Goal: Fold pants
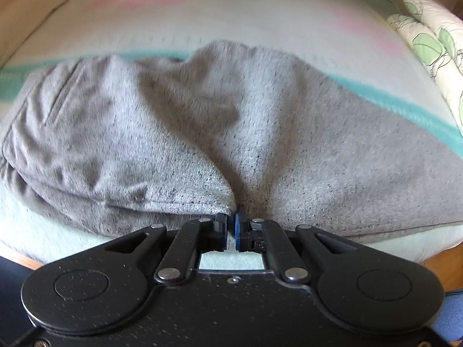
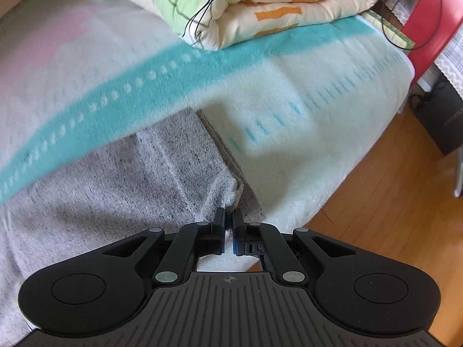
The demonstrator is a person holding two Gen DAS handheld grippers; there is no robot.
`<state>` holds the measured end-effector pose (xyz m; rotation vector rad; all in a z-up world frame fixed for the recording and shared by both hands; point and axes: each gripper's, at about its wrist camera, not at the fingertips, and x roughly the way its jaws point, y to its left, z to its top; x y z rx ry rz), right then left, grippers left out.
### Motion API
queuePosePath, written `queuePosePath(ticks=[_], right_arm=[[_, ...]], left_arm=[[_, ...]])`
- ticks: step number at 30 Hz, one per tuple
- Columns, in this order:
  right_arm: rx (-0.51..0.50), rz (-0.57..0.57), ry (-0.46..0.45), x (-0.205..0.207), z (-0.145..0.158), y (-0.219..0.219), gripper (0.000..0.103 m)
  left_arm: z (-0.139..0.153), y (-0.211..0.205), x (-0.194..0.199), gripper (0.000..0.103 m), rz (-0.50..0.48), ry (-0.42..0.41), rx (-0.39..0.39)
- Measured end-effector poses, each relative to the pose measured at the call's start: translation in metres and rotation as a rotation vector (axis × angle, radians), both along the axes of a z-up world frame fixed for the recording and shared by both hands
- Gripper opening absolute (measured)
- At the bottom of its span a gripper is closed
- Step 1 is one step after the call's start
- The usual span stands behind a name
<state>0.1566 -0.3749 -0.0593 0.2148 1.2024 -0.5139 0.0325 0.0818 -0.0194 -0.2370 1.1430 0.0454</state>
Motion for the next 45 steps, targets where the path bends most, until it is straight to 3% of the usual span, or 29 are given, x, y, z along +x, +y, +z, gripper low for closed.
queuePosePath(ticks=[4,6,9,13,17,20,21,25,27,30,34,37,40,45], right_arm=[[-0.062,0.002,0.103,0.005,-0.01,0.004,0.007],[-0.144,-0.032,0.097,0.003,-0.002,0.005,0.007],[-0.256,-0.053,-0.028,-0.003,0.026,0.013,0.008],[-0.221,0.027,-0.228,-0.005,0.057,0.043,0.008],[-0.142,0.213,-0.317,0.011,0.07,0.095,0.008],[-0.094,0.382,-0.358,0.025,0.079,0.144,0.008],[-0.075,0.443,-0.369,0.028,0.081,0.163,0.008],[-0.016,0.682,-0.388,0.032,0.082,0.237,0.009],[0.017,0.8,-0.385,0.028,0.078,0.274,0.011],[0.067,0.98,-0.376,0.013,0.069,0.327,0.013],[0.102,1.221,-0.357,-0.015,0.052,0.388,0.013],[0.109,1.378,-0.336,-0.038,0.042,0.433,0.013],[0.109,1.503,-0.337,-0.056,0.034,0.46,0.013],[0.126,1.632,-0.353,-0.078,0.024,0.49,0.013]], left_arm=[[-0.005,-0.005,0.001,0.009,-0.008,0.016,0.023],[-0.01,-0.007,0.001,0.014,-0.011,0.037,0.028],[-0.013,-0.008,-0.001,0.015,-0.017,0.052,0.031],[-0.008,-0.014,-0.008,0.016,-0.061,0.033,0.064],[0.007,-0.014,-0.021,0.017,-0.098,-0.025,0.108],[0.022,-0.001,-0.027,0.025,-0.085,-0.066,0.121],[0.027,0.007,-0.027,0.026,-0.066,-0.075,0.117],[0.045,0.05,-0.017,0.046,0.065,-0.109,0.146],[0.053,0.075,-0.01,0.048,0.126,-0.121,0.178],[0.055,0.11,0.003,0.059,0.177,-0.101,0.218],[0.049,0.156,0.018,0.059,0.259,-0.046,0.242],[0.042,0.182,0.025,0.059,0.259,-0.007,0.275],[0.031,0.206,0.029,0.059,0.264,0.035,0.232],[0.019,0.231,0.021,0.063,0.332,0.034,0.143]])
